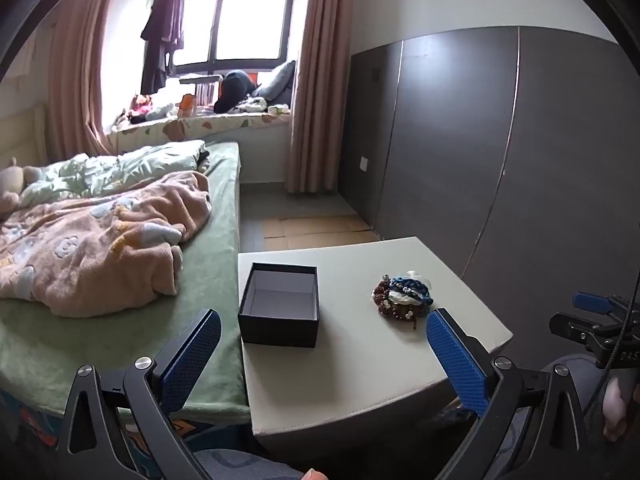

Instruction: Organize jewelry

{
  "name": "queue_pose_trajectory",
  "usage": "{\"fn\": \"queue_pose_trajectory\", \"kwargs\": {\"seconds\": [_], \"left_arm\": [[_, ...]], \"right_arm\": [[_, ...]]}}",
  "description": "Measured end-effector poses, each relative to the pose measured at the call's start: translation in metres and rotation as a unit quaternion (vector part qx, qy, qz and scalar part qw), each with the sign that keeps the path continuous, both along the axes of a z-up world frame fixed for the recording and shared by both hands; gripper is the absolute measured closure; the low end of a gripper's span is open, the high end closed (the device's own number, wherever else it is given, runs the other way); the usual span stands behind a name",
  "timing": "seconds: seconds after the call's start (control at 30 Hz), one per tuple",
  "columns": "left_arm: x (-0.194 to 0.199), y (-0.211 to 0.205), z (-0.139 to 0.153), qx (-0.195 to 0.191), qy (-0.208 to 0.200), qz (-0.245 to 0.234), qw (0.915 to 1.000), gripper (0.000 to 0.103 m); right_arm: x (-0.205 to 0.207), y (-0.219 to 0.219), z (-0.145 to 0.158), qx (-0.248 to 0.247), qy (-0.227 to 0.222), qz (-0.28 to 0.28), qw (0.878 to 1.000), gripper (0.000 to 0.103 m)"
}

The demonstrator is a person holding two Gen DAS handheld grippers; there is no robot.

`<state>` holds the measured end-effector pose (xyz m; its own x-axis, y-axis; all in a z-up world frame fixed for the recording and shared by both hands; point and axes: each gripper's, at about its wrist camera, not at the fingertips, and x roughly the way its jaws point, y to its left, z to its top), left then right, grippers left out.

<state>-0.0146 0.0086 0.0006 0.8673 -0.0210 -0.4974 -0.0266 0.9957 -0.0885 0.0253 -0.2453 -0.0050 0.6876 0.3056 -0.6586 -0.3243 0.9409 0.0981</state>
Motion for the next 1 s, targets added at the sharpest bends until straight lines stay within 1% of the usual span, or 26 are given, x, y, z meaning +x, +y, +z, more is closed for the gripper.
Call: {"fn": "queue_pose_trajectory", "kwargs": {"seconds": [0.13, 0.3, 0.8, 1.0], "left_arm": [[-0.001, -0.002, 0.002, 0.004, -0.004, -0.001, 1.0, 0.0], [-0.005, 0.0, 0.002, -0.004, -0.005, 0.0, 1.0, 0.0], [-0.008, 0.0, 0.006, -0.001, -0.013, -0.004, 0.9999, 0.0], [-0.006, 0.001, 0.007, -0.001, -0.015, -0.008, 0.9999, 0.0]], "right_arm": [[-0.002, 0.005, 0.002, -0.009, -0.001, 0.001, 1.0, 0.0], [-0.003, 0.008, 0.001, -0.013, -0.001, -0.001, 1.0, 0.0], [0.002, 0.007, 0.0, -0.011, -0.004, 0.001, 1.0, 0.0], [-0.001, 0.014, 0.004, -0.02, -0.017, 0.0, 1.0, 0.0]]}}
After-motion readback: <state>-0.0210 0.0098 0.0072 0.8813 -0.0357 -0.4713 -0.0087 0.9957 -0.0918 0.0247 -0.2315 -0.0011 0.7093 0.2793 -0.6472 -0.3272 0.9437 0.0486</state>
